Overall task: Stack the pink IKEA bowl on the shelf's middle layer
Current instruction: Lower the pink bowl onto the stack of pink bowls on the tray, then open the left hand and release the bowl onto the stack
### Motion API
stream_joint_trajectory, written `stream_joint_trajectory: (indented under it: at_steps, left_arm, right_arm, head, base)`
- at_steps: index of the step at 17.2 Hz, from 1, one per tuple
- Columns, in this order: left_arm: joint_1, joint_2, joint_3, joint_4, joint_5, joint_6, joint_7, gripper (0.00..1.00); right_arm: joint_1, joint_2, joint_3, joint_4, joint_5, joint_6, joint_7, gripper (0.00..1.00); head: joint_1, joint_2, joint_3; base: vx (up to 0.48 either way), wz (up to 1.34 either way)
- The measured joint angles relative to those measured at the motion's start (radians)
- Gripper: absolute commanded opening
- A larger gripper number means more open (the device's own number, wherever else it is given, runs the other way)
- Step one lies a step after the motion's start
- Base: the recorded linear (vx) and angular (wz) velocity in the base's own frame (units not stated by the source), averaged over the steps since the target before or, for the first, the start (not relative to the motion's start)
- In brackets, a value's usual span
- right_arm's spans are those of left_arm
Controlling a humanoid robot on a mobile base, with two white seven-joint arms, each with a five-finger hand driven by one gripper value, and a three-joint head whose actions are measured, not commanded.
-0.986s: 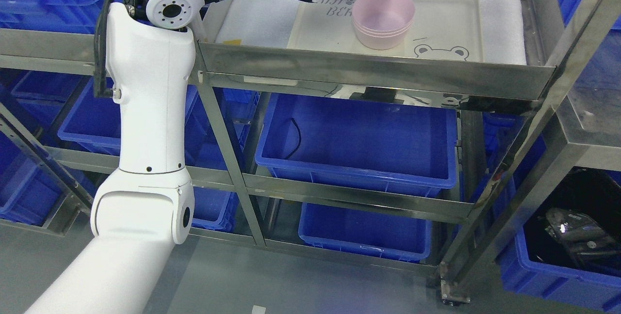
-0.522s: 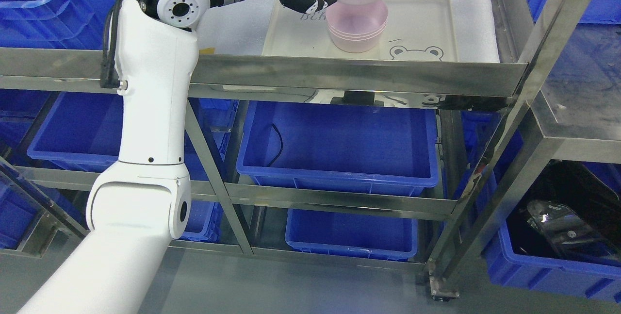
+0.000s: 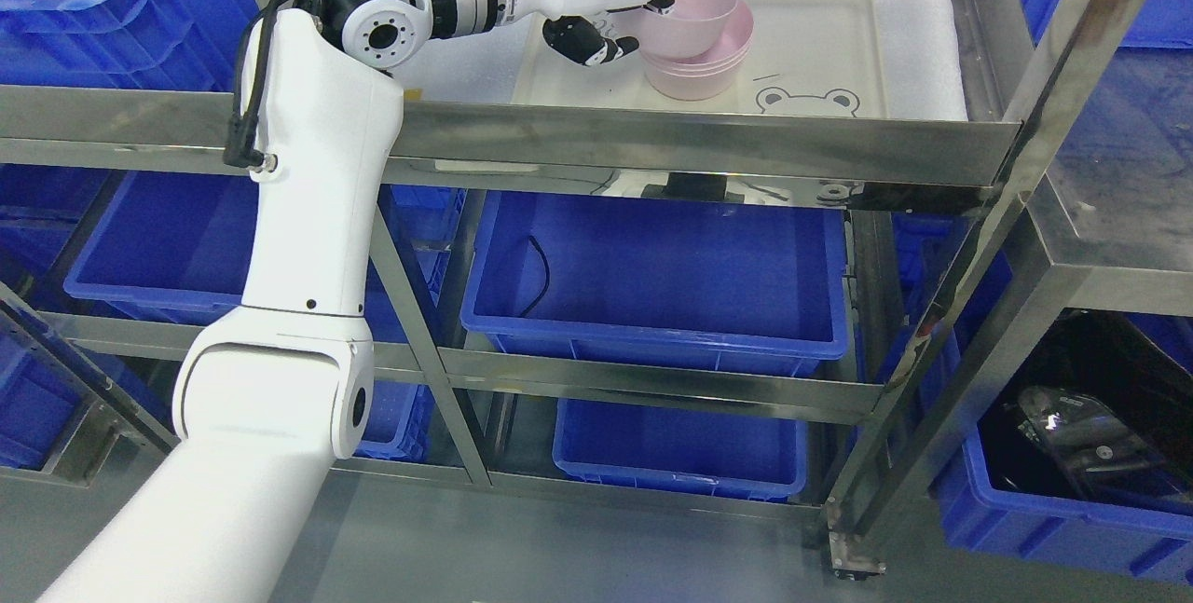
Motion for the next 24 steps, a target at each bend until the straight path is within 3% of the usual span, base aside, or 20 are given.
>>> stream_joint_trajectory:
  at_steps: [21,22,23,24]
  left_arm:
    - [-0.109,-0.021,-0.055,0.243,-0.050,0.000,0.091,0.06]
    - [-0.112,-0.021,-0.060,0.252,-0.050,0.000,0.096,0.10]
    - [-0.115,-0.021,-0.065,0.259,-0.051,0.000,0.102,0.20]
    - [-0.118,-0.022,-0.070,0.267,-0.051,0.000,0.108,0.40]
  right_arm:
    - [0.000,0.000,0.000,0.000,0.000,0.000,0.000,1.00]
    - [0.000,0.000,0.000,0.000,0.000,0.000,0.000,1.00]
    - [0.000,0.000,0.000,0.000,0.000,0.000,0.000,1.00]
    - [0.000,0.000,0.000,0.000,0.000,0.000,0.000,1.00]
  head:
    - [0.0000,0.000,0.000]
    - [0.0000,0.000,0.000]
    - [0.0000,0.000,0.000]
    - [0.0000,0.000,0.000]
  base:
    - [0.000,0.00]
    - [0.000,0.00]
    - [0.000,0.00]
    - [0.000,0.00]
